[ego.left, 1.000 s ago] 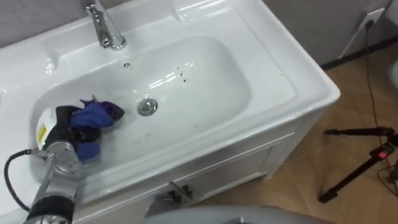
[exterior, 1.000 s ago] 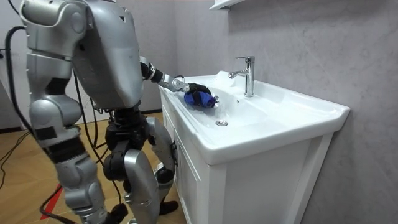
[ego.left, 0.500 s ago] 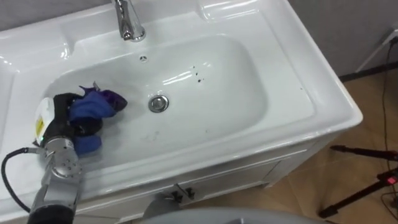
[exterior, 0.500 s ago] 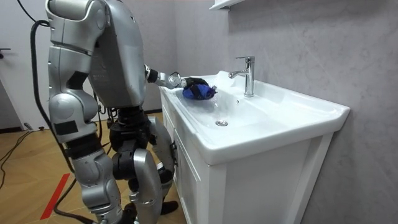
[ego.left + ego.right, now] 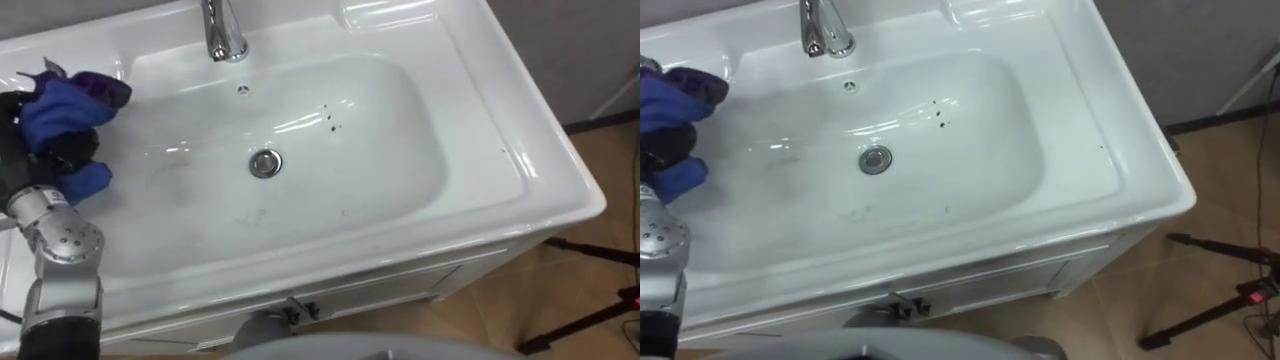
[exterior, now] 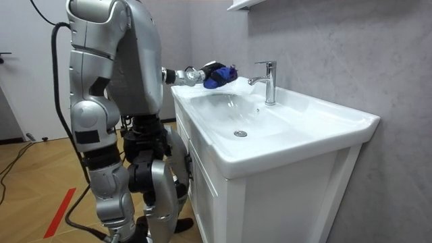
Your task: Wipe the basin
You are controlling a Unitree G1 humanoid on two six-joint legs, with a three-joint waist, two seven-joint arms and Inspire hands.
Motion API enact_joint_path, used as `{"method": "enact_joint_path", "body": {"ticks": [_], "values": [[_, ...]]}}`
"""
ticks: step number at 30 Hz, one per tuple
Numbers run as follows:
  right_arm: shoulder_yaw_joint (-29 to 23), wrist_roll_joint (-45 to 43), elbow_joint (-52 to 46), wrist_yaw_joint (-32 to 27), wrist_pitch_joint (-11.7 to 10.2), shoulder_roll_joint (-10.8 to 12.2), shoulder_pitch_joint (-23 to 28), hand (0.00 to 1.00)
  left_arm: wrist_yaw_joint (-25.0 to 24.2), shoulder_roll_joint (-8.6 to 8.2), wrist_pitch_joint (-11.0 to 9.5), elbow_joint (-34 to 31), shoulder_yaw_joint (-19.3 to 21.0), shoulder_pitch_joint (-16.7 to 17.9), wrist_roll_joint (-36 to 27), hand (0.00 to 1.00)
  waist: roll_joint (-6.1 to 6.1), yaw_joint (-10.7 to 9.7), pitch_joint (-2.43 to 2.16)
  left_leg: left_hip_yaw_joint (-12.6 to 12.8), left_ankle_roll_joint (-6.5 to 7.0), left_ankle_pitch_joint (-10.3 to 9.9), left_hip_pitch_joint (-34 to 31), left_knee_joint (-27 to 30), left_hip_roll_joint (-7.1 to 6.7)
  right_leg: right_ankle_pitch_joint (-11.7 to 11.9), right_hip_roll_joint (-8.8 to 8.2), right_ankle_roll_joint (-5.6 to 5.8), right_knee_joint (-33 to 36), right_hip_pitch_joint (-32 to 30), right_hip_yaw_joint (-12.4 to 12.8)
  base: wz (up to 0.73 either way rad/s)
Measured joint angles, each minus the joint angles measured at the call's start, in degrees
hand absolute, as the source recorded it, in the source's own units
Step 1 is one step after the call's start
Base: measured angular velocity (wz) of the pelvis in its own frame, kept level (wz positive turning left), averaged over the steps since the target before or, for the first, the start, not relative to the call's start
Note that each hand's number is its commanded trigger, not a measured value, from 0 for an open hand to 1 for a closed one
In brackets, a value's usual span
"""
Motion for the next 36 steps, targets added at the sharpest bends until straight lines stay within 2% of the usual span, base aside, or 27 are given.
{"method": "enact_joint_path", "body": {"ticks": [9, 15, 20, 23, 27, 31, 36], "values": [[-0.06, -0.84, -0.08, 1.28, 0.72, 0.00, 0.20, 0.00, 2.00, 0.01, 0.11, -5.98, 0.16, 0.00, 0.15, 1.00, 0.59, 0.08, 0.03, -0.02, 0.20, 0.37, 1.00, -1.57, -0.62, 0.80, 0.02, 0.32, -1.91, 0.99, 0.21, 0.00], [-0.02, -0.84, -0.22, 1.21, 1.70, 0.00, 0.20, 0.00, 2.60, 0.01, 1.92, -5.93, 0.16, 0.03, 0.59, 1.00, 0.77, 0.14, 0.02, -0.05, 0.23, 0.40, 1.01, -1.63, -0.65, 0.86, 0.02, 0.34, -1.89, 1.01, 0.19, 0.00], [0.03, -0.66, -0.30, 1.13, 2.00, 0.00, 0.29, 0.00, 2.63, 0.01, 2.49, -5.62, 0.16, 0.32, 0.72, 1.00, 0.94, 0.78, 0.06, -0.06, 0.24, 0.40, 1.35, -1.71, -0.71, 0.87, 0.02, 0.34, -1.66, 1.38, -0.03, 0.00], [0.02, -0.20, 0.09, 0.89, 1.97, -0.01, 0.42, 0.00, 2.76, 0.01, 2.52, -5.60, 0.16, 1.22, 0.70, 1.00, 1.05, 1.64, 0.10, -0.25, 0.22, 0.41, 1.88, -1.81, -0.81, 0.90, 0.04, 0.36, -1.83, 2.03, -0.36, 0.04], [-0.05, 1.22, 0.14, 0.37, 1.89, -0.02, 0.41, 0.00, 3.18, 0.01, 2.52, -5.17, 0.88, 4.23, 0.92, 1.00, 1.42, 1.77, -0.01, -0.47, 0.22, 0.46, 2.02, -1.76, -0.86, 0.89, 0.00, 0.36, -1.86, 2.19, -0.48, 0.01], [-0.08, 1.37, 0.10, 0.74, 1.92, -0.12, 0.54, 0.00, 3.90, 0.01, 2.77, -1.68, 2.21, 4.59, 2.36, 1.00, 1.40, 1.74, -0.01, -0.97, 0.29, 0.64, 1.99, -1.77, -1.06, 0.88, -0.12, 0.37, -2.02, 2.36, -0.81, 0.04], [-0.01, 1.74, 0.09, 1.35, 2.00, -0.12, 0.72, 0.00, 3.90, 0.01, 3.55, -1.39, 2.21, 5.39, 2.37, 1.00, 1.23, 1.98, -0.12, -1.97, 0.32, 0.65, 2.41, -1.85, -1.57, 1.03, -0.05, 0.58, -2.96, 3.46, -1.23, 0.07]]}}
